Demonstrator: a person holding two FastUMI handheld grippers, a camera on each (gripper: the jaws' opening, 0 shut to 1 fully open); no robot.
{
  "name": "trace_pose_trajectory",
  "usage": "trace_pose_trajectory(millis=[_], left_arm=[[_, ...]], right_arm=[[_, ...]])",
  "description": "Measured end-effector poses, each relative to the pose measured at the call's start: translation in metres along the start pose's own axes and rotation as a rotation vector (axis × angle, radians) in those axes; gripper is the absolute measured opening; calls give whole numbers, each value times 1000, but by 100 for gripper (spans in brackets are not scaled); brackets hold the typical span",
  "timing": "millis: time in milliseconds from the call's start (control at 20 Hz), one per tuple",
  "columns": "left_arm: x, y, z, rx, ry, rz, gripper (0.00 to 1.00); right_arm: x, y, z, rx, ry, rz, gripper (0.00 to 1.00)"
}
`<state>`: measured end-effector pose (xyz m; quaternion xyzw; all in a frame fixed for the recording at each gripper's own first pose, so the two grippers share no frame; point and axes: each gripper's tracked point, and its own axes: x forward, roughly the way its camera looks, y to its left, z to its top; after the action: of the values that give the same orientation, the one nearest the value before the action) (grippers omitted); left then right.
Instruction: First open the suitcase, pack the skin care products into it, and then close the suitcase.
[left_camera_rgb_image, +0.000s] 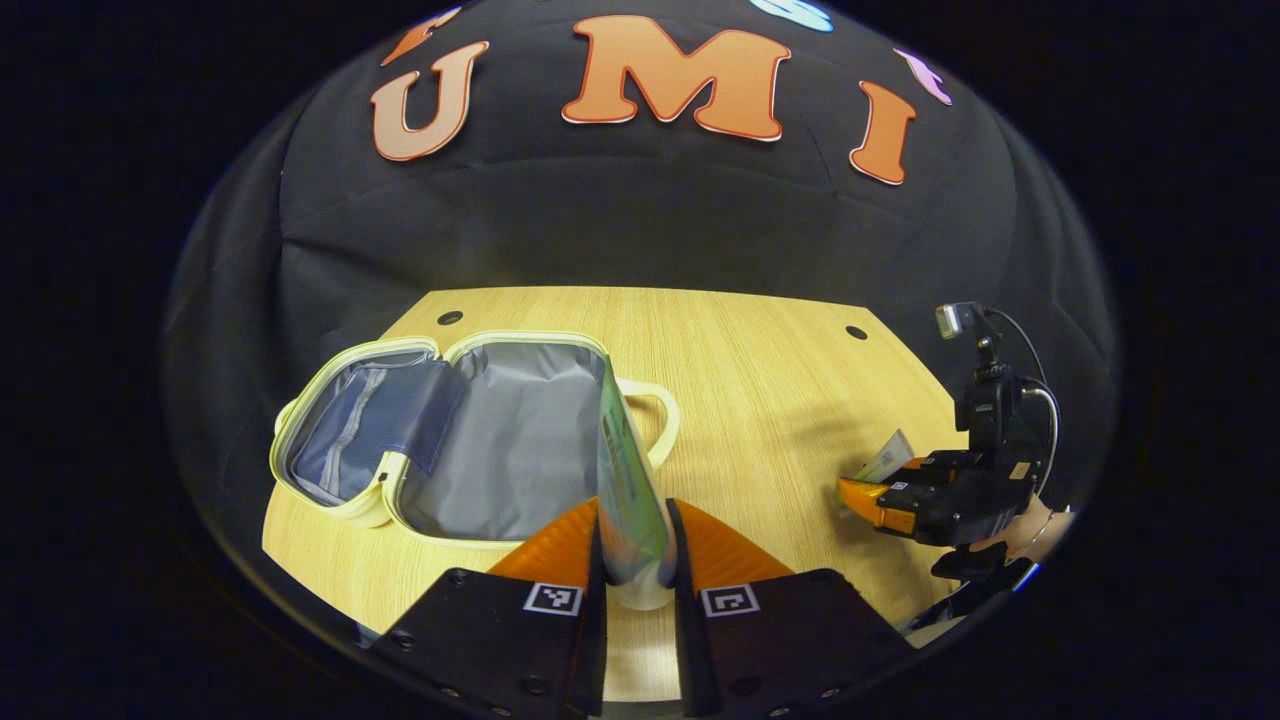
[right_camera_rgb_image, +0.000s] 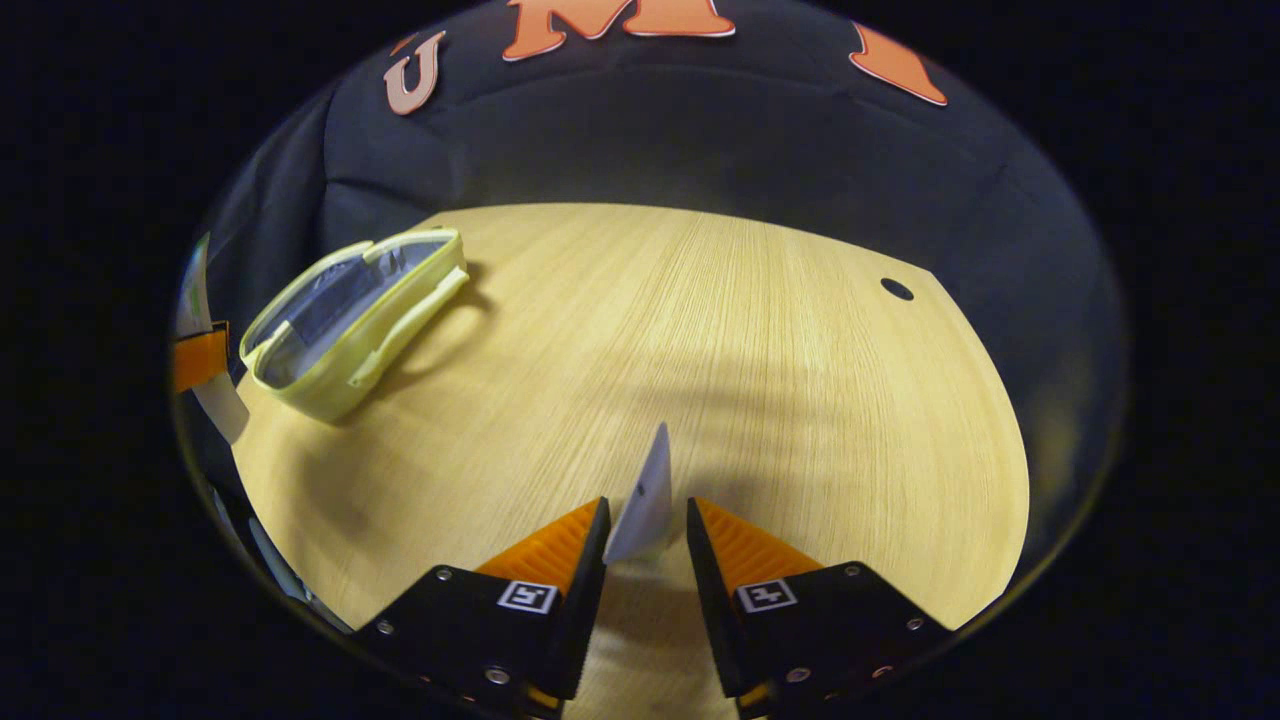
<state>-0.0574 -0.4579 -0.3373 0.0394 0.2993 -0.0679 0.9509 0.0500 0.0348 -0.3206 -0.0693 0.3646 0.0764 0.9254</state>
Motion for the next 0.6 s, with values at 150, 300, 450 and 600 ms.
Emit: trace_pose_trajectory(millis=[150, 300, 450, 600], left_arm=[[1, 5, -5, -13, 22, -1, 28], [-5, 19, -2, -4, 62, 5, 29], [-11, 37, 5, -29, 98, -22, 28], [-10, 65, 17, -31, 151, -62, 28]], right_arm=[[-7, 2, 3, 18, 19, 2, 33], [-29, 9, 13, 19, 31, 11, 31], [-55, 28, 32, 93, 30, 50, 31], [-79, 45, 48, 129, 13, 75, 31]])
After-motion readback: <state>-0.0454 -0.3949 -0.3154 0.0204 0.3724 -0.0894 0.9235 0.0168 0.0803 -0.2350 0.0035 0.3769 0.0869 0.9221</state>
